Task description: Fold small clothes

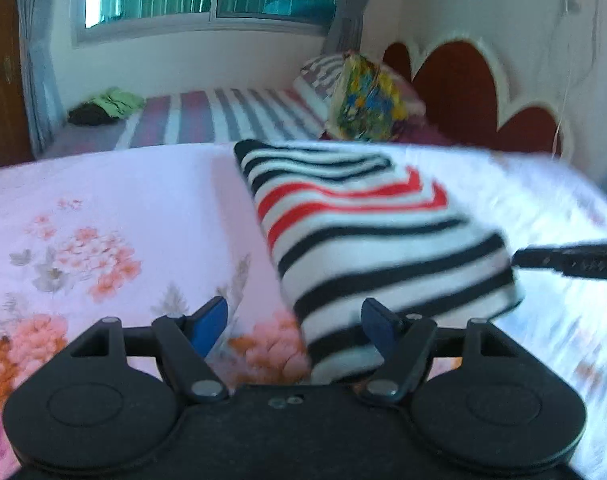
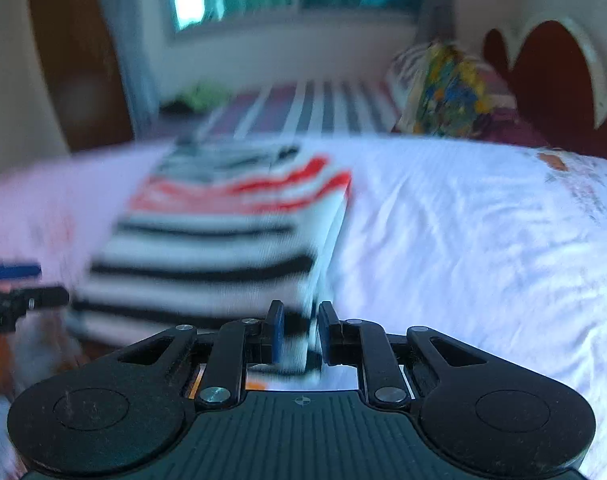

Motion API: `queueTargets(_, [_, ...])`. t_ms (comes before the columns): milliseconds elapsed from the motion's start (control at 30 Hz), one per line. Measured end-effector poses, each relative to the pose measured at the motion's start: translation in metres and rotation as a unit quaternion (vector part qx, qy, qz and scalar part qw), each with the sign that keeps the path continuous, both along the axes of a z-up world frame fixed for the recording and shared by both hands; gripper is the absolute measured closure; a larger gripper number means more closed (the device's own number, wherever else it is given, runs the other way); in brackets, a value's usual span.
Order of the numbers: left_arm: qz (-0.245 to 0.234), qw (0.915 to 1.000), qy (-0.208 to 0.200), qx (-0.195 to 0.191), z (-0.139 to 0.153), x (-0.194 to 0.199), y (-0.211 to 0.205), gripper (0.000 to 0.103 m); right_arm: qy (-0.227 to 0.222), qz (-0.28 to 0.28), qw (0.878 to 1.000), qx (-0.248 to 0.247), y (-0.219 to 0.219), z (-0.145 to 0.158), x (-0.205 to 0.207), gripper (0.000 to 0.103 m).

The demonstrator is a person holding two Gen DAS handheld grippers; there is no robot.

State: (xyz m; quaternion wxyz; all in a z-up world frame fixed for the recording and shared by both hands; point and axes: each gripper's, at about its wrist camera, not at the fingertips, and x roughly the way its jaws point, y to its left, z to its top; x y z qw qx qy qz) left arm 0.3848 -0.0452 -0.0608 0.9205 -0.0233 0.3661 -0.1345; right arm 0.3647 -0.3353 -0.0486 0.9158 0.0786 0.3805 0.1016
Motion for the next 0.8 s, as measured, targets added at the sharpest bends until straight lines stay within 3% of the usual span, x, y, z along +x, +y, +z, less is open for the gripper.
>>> queueTargets(167, [0.006,0.9997,0.02,-0.013,-0.006,0.035,-0.001,0.031,0.012,-0.017,0.997,0.074,-0.011,-0.006,0.037,0.087])
queueTargets(333, [0.001,0.9983,0.056,-0.014,-0.029,0.06,-0.003,0.024,0.048,-0.004,0.998,0.039,-0.007,-0.027,0.062,0.087])
queueTargets(467, [-0.002,0.9987,0.045,-0.023,-0.015,0.066,0.003,0.026,0.033,-0.006,0.995,0.096,-0.028,-0.01,0.066,0.087])
queueTargets(533, [0.001,0.9947,0.059,-0.084,-0.017,0.075,0.012,0.026,0.052,-0.026,0.99,0.132,-0.044,-0.014,0.077,0.056])
queueTargets(567, [0.007,0.9902,0.074,-0.118,-0.019,0.081,0.017,0.026,0.062,-0.029,0.985,0.159,-0.053,-0.018,0.083,0.031])
queueTargets(700, [0.011,0.9775,0.131,-0.165,-0.038,0.101,0.023,0.024,0.1,-0.019,0.961,0.258,-0.08,-0.04,0.097,0.03])
queueTargets(800, [0.015,0.962,0.161,-0.22,-0.051,0.109,0.032,0.026,0.13,-0.013,0.945,0.299,-0.092,-0.061,0.102,0.03])
